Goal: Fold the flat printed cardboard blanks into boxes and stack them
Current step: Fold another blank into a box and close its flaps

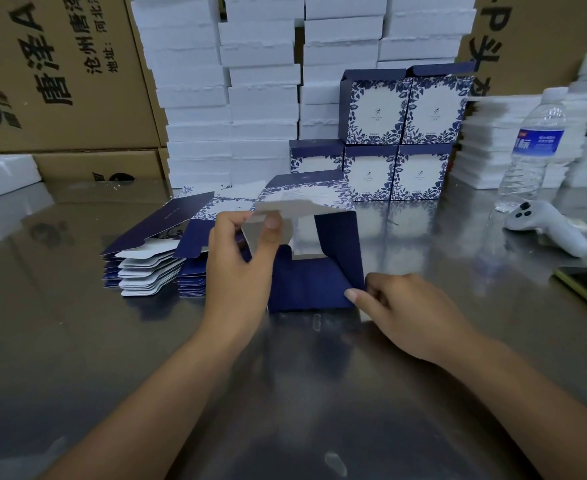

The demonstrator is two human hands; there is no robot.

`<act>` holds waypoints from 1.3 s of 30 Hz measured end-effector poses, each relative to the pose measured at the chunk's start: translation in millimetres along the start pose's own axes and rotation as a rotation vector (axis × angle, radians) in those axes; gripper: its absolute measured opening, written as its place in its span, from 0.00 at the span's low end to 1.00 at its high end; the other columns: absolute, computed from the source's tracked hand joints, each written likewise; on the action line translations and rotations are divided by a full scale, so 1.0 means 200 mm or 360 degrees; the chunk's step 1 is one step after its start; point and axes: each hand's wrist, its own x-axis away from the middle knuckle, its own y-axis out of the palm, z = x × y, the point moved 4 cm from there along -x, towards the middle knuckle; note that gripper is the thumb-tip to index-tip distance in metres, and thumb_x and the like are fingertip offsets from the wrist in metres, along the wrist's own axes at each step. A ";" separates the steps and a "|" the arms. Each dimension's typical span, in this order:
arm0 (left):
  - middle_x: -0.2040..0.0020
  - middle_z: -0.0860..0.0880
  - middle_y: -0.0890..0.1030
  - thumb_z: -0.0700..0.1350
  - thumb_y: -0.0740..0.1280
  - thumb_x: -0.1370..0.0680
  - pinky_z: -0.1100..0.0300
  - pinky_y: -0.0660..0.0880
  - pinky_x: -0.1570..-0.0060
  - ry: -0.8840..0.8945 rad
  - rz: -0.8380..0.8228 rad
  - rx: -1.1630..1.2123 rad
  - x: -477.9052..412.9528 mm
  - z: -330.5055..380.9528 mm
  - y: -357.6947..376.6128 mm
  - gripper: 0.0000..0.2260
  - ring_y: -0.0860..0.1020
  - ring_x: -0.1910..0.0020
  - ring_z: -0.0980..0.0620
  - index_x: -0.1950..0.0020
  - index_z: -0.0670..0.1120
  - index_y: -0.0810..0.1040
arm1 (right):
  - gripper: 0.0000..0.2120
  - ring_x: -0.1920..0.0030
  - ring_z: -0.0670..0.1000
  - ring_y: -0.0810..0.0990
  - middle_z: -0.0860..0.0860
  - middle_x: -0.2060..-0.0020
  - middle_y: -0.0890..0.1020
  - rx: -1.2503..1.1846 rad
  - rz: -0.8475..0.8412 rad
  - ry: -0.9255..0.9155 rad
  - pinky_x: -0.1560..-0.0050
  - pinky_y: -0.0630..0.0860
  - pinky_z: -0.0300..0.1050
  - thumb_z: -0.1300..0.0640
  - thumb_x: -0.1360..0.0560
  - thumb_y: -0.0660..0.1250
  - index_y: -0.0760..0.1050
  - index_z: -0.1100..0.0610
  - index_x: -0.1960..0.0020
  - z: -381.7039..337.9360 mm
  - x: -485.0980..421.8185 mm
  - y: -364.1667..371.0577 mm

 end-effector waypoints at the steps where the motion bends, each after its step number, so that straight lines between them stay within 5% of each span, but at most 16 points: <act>1: 0.52 0.55 0.74 0.66 0.60 0.34 0.59 0.69 0.53 -0.0017 0.0031 0.0028 -0.01 0.00 -0.01 0.19 0.73 0.56 0.55 0.51 0.54 0.71 | 0.20 0.70 0.47 0.69 0.46 0.74 0.70 -0.0008 0.0022 -0.0015 0.72 0.62 0.43 0.40 0.22 0.55 0.62 0.50 0.68 0.00 0.00 0.00; 6: 0.62 0.58 0.71 0.65 0.59 0.33 0.61 0.67 0.62 -0.0070 0.0086 0.0074 -0.01 0.01 -0.02 0.15 0.69 0.66 0.59 0.56 0.56 0.69 | 0.19 0.68 0.52 0.69 0.46 0.73 0.67 0.0062 0.0095 -0.0036 0.71 0.60 0.46 0.42 0.21 0.52 0.60 0.49 0.67 -0.03 0.00 -0.02; 14: 0.47 0.48 0.74 0.69 0.59 0.36 0.56 0.68 0.53 -0.0010 -0.0033 -0.0004 0.00 0.01 -0.01 0.23 0.71 0.56 0.53 0.50 0.55 0.70 | 0.21 0.66 0.52 0.72 0.46 0.73 0.70 0.0089 0.0142 0.0023 0.71 0.61 0.42 0.36 0.24 0.52 0.63 0.50 0.67 0.00 0.00 -0.02; 19: 0.46 0.48 0.74 0.67 0.60 0.32 0.59 0.71 0.51 0.0140 -0.0141 -0.0158 0.03 0.01 0.02 0.20 0.74 0.51 0.54 0.50 0.55 0.71 | 0.23 0.61 0.49 0.75 0.42 0.62 0.73 -0.0174 0.0570 -0.0029 0.66 0.66 0.42 0.30 0.33 0.53 0.62 0.47 0.49 -0.01 0.01 -0.09; 24: 0.45 0.53 0.73 0.69 0.61 0.30 0.61 0.71 0.52 0.0249 -0.0273 -0.0245 0.06 0.00 0.06 0.20 0.74 0.52 0.59 0.46 0.58 0.71 | 0.26 0.45 0.48 0.72 0.45 0.45 0.70 -0.0541 0.1039 -0.0356 0.44 0.69 0.41 0.50 0.29 0.71 0.62 0.49 0.37 -0.08 0.04 -0.17; 28: 0.38 0.59 0.69 0.66 0.61 0.27 0.52 0.71 0.37 0.0300 -0.0590 -0.0254 0.08 0.01 0.10 0.19 0.71 0.39 0.62 0.38 0.62 0.68 | 0.19 0.49 0.53 0.72 0.54 0.51 0.76 -0.0285 0.1195 -0.0421 0.51 0.71 0.49 0.63 0.35 0.74 0.74 0.58 0.46 -0.10 0.04 -0.21; 31: 0.33 0.65 0.65 0.74 0.54 0.30 0.65 0.63 0.32 0.0336 -0.0860 -0.0271 0.10 0.03 0.12 0.28 0.63 0.32 0.66 0.32 0.67 0.59 | 0.12 0.53 0.54 0.72 0.54 0.57 0.78 -0.0260 0.1226 -0.0317 0.56 0.69 0.46 0.69 0.37 0.72 0.78 0.61 0.54 -0.08 0.05 -0.23; 34: 0.36 0.79 0.61 0.66 0.51 0.25 0.77 0.58 0.35 0.0283 -0.0961 -0.0107 0.11 0.02 0.12 0.23 0.57 0.33 0.76 0.29 0.68 0.56 | 0.05 0.56 0.57 0.75 0.54 0.60 0.78 -0.0296 0.1275 -0.0293 0.60 0.67 0.44 0.59 0.32 0.70 0.79 0.61 0.58 -0.07 0.05 -0.27; 35: 0.37 0.80 0.62 0.63 0.53 0.24 0.78 0.60 0.37 0.0241 -0.0940 -0.0054 0.10 0.01 0.12 0.21 0.59 0.34 0.77 0.30 0.69 0.56 | 0.10 0.57 0.56 0.75 0.53 0.61 0.78 -0.0318 0.1291 -0.0289 0.60 0.67 0.44 0.54 0.29 0.67 0.79 0.62 0.59 -0.07 0.05 -0.28; 39: 0.41 0.65 0.72 0.58 0.62 0.29 0.66 0.72 0.42 0.0139 -0.0756 -0.0019 0.07 -0.03 0.11 0.23 0.75 0.45 0.67 0.34 0.64 0.63 | 0.29 0.61 0.53 0.72 0.52 0.66 0.76 -0.0411 0.1336 -0.0342 0.62 0.62 0.42 0.40 0.23 0.56 0.77 0.65 0.62 -0.09 0.06 -0.30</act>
